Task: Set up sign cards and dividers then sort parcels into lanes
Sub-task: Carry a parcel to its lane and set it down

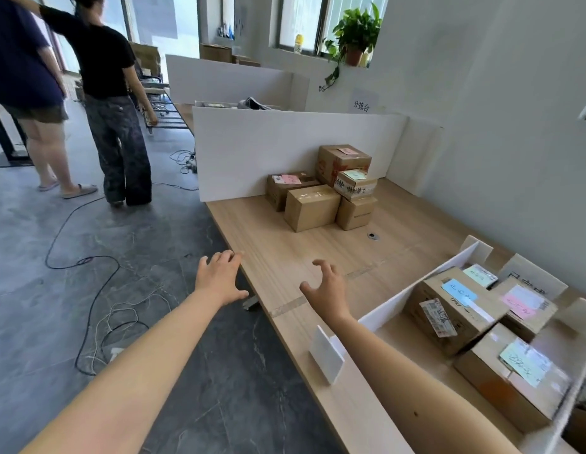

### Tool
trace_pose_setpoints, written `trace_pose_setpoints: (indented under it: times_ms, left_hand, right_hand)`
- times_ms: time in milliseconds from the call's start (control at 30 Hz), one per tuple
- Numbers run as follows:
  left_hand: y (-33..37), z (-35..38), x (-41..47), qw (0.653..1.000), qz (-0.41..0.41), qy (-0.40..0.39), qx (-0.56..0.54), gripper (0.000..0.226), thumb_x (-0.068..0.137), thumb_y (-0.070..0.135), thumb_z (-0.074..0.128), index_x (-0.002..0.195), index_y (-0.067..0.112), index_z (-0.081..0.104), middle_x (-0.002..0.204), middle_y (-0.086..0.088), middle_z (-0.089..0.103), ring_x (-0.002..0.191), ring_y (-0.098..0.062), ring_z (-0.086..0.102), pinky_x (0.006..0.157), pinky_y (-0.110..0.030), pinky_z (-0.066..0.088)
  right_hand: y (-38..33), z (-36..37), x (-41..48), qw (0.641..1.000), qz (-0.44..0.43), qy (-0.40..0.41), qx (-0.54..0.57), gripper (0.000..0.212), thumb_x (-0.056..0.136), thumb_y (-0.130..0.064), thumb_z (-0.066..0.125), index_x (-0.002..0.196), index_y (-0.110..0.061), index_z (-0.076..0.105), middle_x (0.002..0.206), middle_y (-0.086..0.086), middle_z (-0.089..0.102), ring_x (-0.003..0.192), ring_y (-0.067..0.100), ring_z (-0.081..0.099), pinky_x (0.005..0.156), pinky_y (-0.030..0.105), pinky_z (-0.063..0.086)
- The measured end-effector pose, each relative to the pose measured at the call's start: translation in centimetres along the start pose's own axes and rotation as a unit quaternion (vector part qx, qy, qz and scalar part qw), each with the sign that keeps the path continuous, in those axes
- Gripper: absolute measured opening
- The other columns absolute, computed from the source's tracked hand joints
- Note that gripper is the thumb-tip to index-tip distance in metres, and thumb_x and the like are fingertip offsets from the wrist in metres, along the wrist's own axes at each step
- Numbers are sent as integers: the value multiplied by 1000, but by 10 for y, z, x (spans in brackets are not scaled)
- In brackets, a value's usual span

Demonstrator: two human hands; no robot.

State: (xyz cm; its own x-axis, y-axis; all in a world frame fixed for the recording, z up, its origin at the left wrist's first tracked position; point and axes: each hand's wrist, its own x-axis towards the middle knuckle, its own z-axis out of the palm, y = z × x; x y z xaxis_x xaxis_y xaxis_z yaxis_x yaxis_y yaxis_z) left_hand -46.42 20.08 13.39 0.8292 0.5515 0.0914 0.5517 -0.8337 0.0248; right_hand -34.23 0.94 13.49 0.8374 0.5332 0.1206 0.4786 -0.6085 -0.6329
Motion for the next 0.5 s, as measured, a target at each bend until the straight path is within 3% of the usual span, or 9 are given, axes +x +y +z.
trace_pose_setpoints:
  times_ms: [367,500]
  left_hand:
    - [-34,7,77,999,-15,41,13,95,73,59,63,147,24,15,150,-2,27,136,-21,28,111,-43,22]
    - [-52,4,120,999,-22,43,19,96,74,60,62,148,23,14,150,-1,26,137,-20,28,111,-42,22]
  right_hand:
    - [-6,23,86,997,-22,20,-78,64,78,-30,66,134,-17,39,136,7,37,118,25,45,96,40,45]
    - [-11,30,139,994,-47,19,-101,65,78,-28,68,135,-16,39,135,8,37,121,26,42,100,37,39]
